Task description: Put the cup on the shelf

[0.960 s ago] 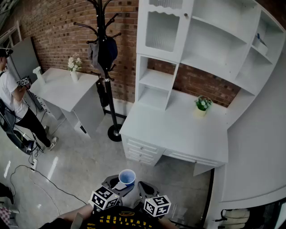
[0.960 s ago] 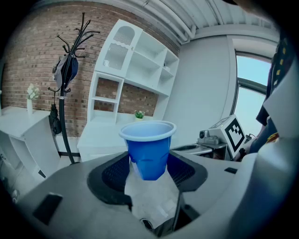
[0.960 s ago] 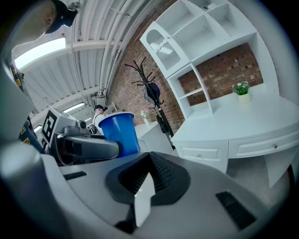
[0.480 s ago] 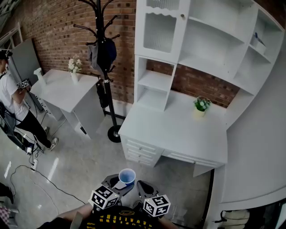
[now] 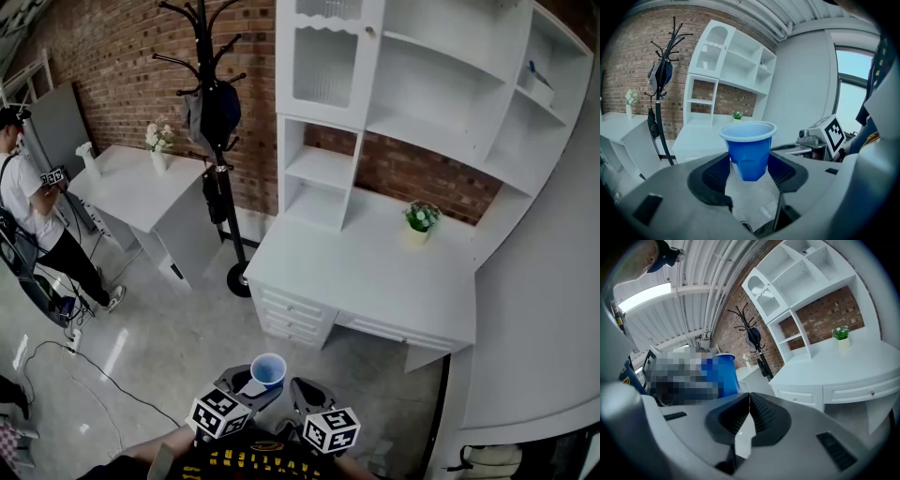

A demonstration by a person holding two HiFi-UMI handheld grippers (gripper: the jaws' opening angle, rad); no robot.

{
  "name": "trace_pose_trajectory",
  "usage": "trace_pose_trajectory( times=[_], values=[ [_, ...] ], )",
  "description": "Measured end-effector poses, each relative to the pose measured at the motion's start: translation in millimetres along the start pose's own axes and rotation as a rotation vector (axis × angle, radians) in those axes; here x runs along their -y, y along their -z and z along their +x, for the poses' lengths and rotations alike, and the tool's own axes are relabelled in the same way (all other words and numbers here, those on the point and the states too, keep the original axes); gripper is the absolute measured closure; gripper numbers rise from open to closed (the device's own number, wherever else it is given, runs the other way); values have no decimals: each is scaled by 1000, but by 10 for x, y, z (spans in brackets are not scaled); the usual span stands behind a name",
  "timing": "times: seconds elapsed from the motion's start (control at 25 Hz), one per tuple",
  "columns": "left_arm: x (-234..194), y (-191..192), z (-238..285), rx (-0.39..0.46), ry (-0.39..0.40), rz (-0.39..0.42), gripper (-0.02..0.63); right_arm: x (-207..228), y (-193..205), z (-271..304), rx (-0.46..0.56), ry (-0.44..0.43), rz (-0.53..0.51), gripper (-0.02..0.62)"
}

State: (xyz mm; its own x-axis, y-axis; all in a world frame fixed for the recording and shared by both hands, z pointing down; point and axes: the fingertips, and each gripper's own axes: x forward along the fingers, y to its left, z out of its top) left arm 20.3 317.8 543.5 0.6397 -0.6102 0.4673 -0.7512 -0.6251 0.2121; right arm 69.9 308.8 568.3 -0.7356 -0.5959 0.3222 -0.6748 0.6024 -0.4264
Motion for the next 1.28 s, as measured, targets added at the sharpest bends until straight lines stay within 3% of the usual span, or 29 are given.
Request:
trace_pose_trajectory(
  times=[0.44,0.76,1.28],
  values=[
    [131,-6,301,-33,25,4,351,322,49,-119,4,34,41,589],
    [-11,-233,629,-32,83,35,351,656,-184,-29,23,118,49,589],
    [-900,-571,1061,-37,139,11,351,1040,-498,836,-26,174,74,589]
  ],
)
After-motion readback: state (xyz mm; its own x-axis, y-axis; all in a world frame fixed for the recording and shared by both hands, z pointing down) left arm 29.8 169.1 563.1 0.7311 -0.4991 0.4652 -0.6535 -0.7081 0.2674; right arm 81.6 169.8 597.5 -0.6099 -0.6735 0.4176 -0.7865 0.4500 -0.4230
